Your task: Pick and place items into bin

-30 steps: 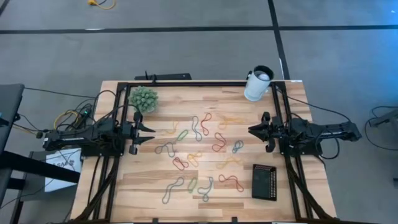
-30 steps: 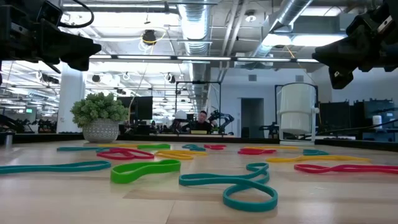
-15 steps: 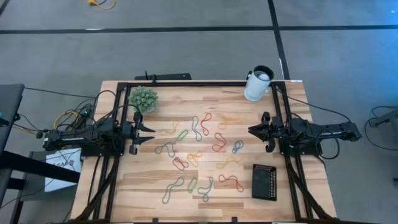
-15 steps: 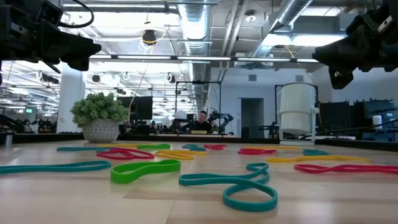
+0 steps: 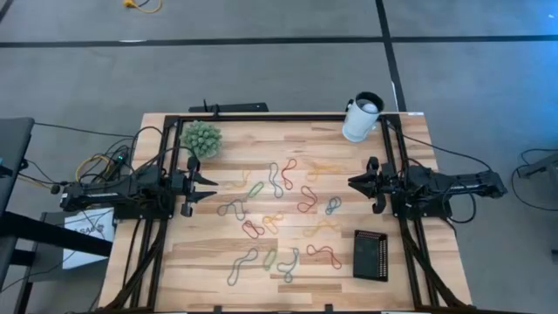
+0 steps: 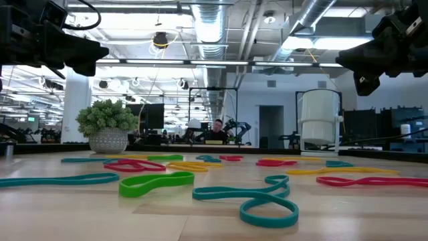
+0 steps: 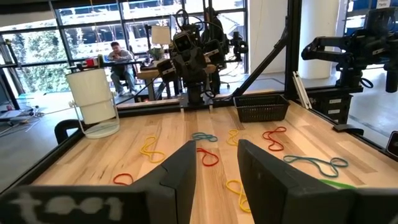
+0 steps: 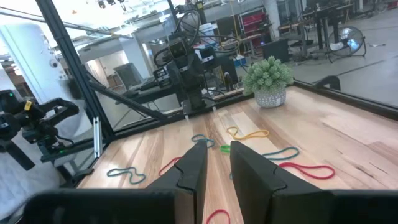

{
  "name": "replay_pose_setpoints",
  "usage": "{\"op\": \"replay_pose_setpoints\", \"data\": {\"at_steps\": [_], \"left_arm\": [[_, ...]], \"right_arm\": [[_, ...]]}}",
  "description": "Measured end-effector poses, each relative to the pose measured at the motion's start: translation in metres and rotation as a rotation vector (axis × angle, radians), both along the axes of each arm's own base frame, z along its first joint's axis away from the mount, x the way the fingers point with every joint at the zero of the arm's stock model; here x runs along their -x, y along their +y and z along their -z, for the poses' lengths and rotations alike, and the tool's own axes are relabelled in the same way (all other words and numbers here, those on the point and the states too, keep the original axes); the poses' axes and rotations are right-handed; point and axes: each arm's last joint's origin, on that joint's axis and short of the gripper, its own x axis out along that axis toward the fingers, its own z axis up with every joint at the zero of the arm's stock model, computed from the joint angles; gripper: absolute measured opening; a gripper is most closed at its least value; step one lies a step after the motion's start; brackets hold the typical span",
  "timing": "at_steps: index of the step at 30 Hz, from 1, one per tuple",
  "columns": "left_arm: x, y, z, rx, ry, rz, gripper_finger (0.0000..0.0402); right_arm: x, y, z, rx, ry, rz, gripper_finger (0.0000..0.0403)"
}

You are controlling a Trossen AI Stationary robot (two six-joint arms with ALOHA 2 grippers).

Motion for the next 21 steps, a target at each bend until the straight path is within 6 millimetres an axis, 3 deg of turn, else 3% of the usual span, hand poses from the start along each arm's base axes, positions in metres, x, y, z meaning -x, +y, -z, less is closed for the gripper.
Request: {"op": "replay_pose_setpoints", "data": {"at_steps": [21], "left_arm": [[0.0000, 0.0000, 0.0000, -0.005, -0.001, 0.000, 0.0109]], "right_arm": [[0.0000, 0.0000, 0.0000, 0.000, 0.000, 0.000, 0.0066]]}}
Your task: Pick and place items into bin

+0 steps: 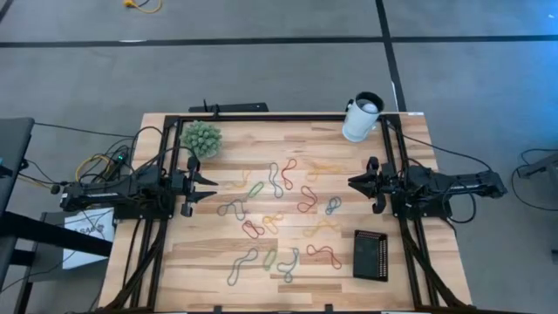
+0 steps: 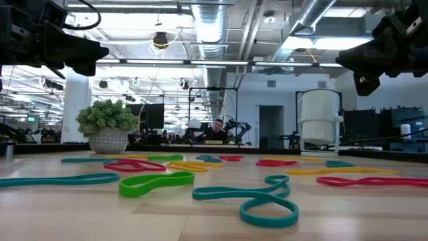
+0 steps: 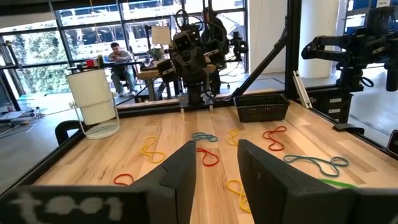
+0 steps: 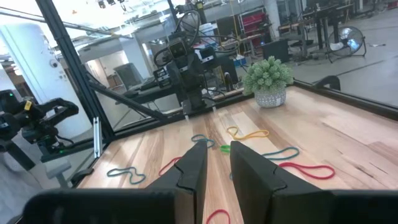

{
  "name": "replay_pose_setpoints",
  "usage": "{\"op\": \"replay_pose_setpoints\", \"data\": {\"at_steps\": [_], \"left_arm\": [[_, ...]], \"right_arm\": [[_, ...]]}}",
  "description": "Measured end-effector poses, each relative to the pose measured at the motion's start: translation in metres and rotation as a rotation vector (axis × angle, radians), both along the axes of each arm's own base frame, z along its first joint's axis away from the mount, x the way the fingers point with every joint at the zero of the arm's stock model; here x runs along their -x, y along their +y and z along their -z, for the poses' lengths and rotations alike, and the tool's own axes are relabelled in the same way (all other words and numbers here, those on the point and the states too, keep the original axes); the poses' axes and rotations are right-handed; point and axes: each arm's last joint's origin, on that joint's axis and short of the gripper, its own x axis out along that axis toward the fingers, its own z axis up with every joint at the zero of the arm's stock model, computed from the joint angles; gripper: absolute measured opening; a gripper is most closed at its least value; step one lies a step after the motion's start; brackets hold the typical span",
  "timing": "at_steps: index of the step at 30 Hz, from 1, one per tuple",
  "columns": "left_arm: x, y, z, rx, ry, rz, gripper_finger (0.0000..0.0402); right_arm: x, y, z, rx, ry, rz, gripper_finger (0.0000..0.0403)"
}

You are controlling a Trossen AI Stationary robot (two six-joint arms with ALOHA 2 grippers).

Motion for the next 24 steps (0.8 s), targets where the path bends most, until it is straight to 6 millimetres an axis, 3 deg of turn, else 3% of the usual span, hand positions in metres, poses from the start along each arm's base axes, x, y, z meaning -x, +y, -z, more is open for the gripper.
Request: {"op": "replay_pose_setpoints", "data": {"at_steps": [24], "left_arm": [[0.0000, 0.0000, 0.0000, 0.002, 0.000, 0.000, 0.0109]], "right_arm": [[0.0000, 0.0000, 0.0000, 0.000, 0.000, 0.000, 0.0066]]}}
